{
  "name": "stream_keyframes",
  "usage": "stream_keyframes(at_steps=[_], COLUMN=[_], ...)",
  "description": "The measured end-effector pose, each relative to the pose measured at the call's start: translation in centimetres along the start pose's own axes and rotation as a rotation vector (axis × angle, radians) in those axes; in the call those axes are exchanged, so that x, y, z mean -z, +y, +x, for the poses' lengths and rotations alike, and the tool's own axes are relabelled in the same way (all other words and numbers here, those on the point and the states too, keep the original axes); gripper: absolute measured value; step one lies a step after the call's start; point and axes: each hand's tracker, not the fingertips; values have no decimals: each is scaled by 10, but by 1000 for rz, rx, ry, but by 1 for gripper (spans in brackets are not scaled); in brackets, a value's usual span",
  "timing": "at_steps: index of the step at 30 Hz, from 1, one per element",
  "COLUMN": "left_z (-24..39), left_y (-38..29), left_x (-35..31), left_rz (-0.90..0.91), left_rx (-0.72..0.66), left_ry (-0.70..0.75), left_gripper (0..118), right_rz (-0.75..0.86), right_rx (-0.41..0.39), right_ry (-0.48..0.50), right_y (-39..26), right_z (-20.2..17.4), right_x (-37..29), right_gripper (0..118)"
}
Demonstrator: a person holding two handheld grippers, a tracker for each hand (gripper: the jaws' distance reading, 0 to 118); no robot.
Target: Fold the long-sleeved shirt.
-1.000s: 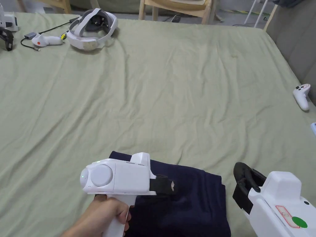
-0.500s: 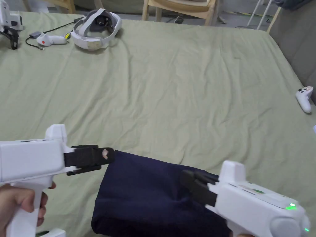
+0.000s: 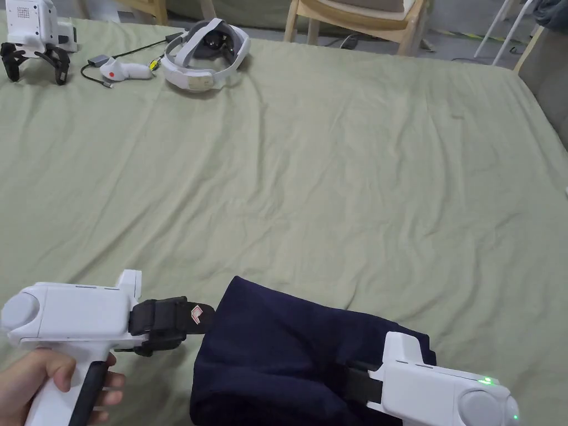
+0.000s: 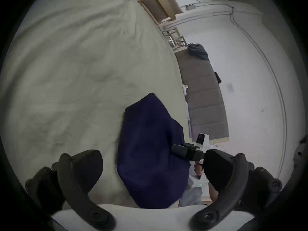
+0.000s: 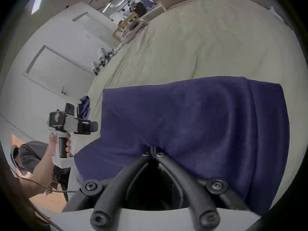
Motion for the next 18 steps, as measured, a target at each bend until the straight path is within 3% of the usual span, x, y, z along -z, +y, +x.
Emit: stream_keyframes(at_steps=[4,6,8,9,10,13,18], left_z=[-26,-15,-6,-4,-3,-16,-27], left_y=[-4,-4,-14,-17,-11,-14,12], left_x=[41,56,83,86,89,81,17], left_rz=[-113,-110,-198,-189,-193,-168,-65], left_rx=[-138,-103,-113,-9,44,-38,6], left_ry=[-4,-212,-120,-30,-17,-46,-16], left_gripper=[111,107,89,70,36,32,24], right_rz=[12,21,37,45,55,144,295], right_rx=[-2,-8,-21,-32,-41,-117,-218], right_ry=[13,12,5,0,-11,-73,-63], right_y=[-3,-4,-6,-7,-7,-4,11], right_z=[2,2,-1,-3,-6,-21,-63], right_x=[-1,-3,-6,-8,-10,-25,-54], right_gripper=[0,0,0,0,0,0,0])
